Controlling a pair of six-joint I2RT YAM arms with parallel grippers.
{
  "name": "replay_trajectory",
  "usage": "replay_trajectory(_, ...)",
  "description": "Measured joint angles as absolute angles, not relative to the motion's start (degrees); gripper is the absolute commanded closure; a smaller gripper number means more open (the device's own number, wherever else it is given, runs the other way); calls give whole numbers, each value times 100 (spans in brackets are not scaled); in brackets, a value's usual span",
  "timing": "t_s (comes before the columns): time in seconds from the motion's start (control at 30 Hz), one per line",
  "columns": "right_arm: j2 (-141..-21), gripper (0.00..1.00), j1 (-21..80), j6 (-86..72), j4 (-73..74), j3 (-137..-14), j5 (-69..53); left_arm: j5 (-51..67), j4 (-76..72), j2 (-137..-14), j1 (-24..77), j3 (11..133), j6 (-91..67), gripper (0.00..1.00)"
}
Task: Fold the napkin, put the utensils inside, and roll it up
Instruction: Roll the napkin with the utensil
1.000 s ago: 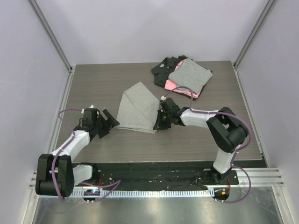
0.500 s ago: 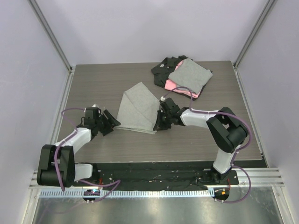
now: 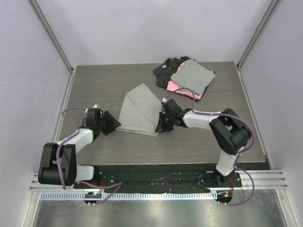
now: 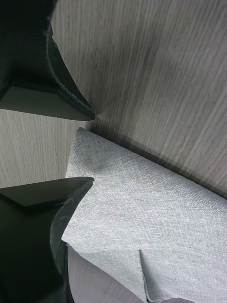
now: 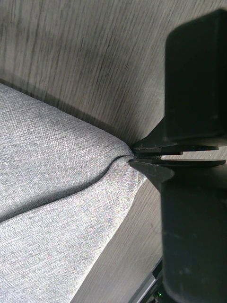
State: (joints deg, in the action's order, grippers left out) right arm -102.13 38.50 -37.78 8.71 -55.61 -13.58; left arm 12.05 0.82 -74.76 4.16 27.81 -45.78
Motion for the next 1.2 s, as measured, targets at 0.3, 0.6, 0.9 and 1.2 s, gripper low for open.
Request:
replay_trajectory(0.3,-10213,99,3850,-3776,871,-5561,-1380,1258,-381,-7793,445,2781,-4593,60)
replay_trajectory(0.6,-10213,99,3850,-3778,871,-5561,-1409,1282,-429,-7861,502,2746,-4578,80)
replay_trajectory(0.9,-10213,95,3852,-3717,910,-5579,-1409,1378,-296,-7937,519,2803,-4563,100)
replay_trajectory(1.2,-10171,55,3852,-3159,1313,-5944,-1168,1514,624,-8152,519,3361,-4550,100)
